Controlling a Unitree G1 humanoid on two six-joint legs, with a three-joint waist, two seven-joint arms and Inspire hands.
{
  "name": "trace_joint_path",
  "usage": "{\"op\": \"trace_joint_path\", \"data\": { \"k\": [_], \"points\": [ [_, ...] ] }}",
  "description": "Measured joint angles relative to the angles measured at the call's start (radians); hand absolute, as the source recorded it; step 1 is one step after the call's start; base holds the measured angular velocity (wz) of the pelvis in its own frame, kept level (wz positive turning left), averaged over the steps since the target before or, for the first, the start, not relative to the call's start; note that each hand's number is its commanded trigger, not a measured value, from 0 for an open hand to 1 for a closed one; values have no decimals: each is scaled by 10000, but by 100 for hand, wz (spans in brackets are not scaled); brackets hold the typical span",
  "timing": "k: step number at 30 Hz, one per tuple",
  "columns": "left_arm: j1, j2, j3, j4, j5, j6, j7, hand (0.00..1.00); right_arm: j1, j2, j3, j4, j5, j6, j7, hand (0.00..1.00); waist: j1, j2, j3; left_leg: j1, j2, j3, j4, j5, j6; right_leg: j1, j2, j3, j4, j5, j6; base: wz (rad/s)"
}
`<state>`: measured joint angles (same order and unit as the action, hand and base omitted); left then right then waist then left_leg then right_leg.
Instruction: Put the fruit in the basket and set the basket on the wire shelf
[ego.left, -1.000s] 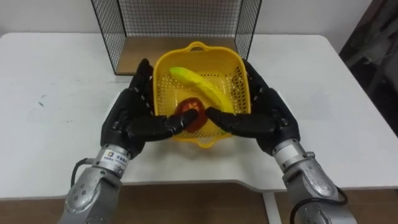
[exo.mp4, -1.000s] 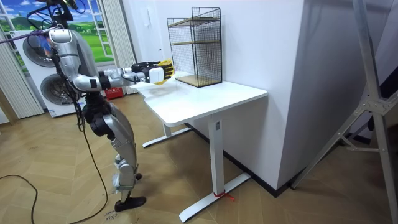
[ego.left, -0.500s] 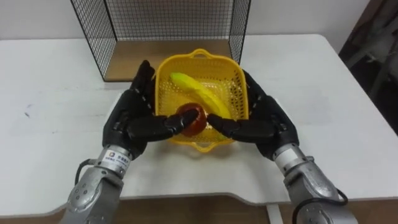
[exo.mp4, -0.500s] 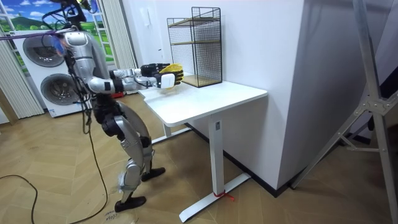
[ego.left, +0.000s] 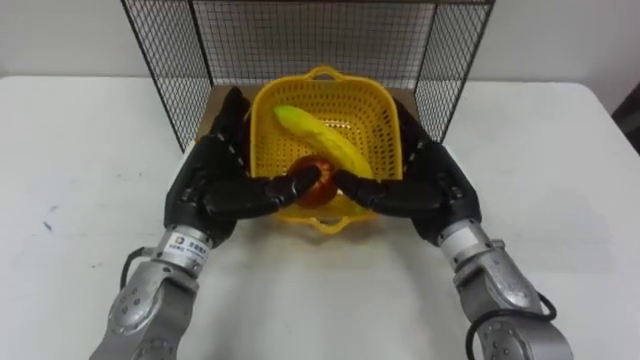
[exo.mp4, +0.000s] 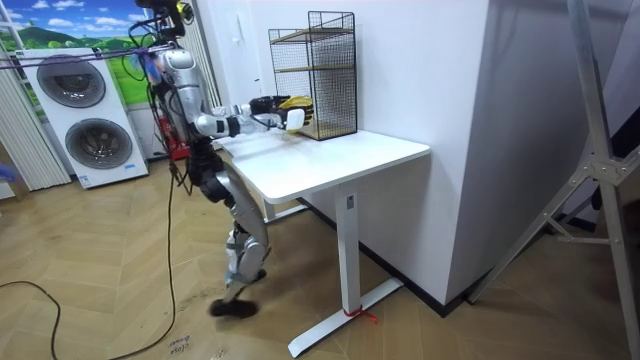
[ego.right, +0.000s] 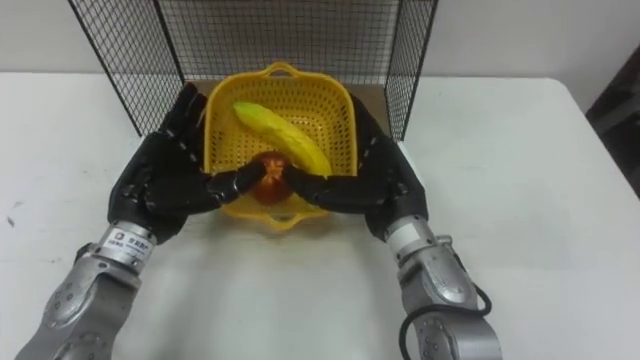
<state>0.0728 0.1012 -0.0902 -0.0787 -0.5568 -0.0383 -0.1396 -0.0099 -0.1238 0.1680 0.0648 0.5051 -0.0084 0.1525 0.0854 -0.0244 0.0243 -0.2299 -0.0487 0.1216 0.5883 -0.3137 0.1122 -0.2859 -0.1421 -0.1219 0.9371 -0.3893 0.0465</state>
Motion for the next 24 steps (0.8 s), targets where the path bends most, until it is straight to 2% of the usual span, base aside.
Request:
{"op": "trace_joint_path", "data": {
  "k": [1,2,3,4,7,11,16,24],
  "points": [
    [-8,16,0,0,2,-20,50,0,5,4,38,67,2,0,-1,0,-53,-1,-3,167,-10,-65,-88,-5,-4,2,151,-33,-1351,15,-45,16],
    [-8,31,-8,-1,2,-20,51,0,5,-1,70,73,-3,2,-3,0,-95,0,-5,212,-16,-87,-96,-18,-21,22,236,-32,-2047,81,-111,27],
    [-30,82,-16,7,9,-9,51,0,-21,-3,87,72,-33,2,-4,0,-220,10,-5,286,-18,-134,-105,-117,-77,40,328,-108,-2920,858,-378,40],
    [-41,112,-18,23,12,38,57,0,19,-5,86,78,-65,5,-15,0,-309,93,-54,371,58,-263,-162,-170,-144,209,409,-236,-3147,1006,-561,35],
    [-290,150,-29,14,13,47,110,0,-241,-84,66,76,2,6,-18,0,-268,119,-39,321,235,-428,-453,-86,-324,356,621,-457,-3663,1284,-757,9],
    [-267,91,-38,16,177,52,123,0,-243,-176,37,75,-52,8,31,0,-247,151,-48,690,353,-419,-973,91,-437,789,818,-448,-4292,1528,-829,-5],
    [-269,70,-46,15,272,41,123,0,-246,-230,16,-82,-82,-26,52,0,-254,234,-120,892,367,-421,-1595,458,-524,955,881,-536,-4886,1772,-895,0],
    [-273,125,-93,-94,222,37,417,0,-293,-282,82,-239,-310,-32,-35,0,-214,203,-131,1036,360,-391,-1960,667,-638,925,904,-492,-4919,1791,-985,-1]
  ]
}}
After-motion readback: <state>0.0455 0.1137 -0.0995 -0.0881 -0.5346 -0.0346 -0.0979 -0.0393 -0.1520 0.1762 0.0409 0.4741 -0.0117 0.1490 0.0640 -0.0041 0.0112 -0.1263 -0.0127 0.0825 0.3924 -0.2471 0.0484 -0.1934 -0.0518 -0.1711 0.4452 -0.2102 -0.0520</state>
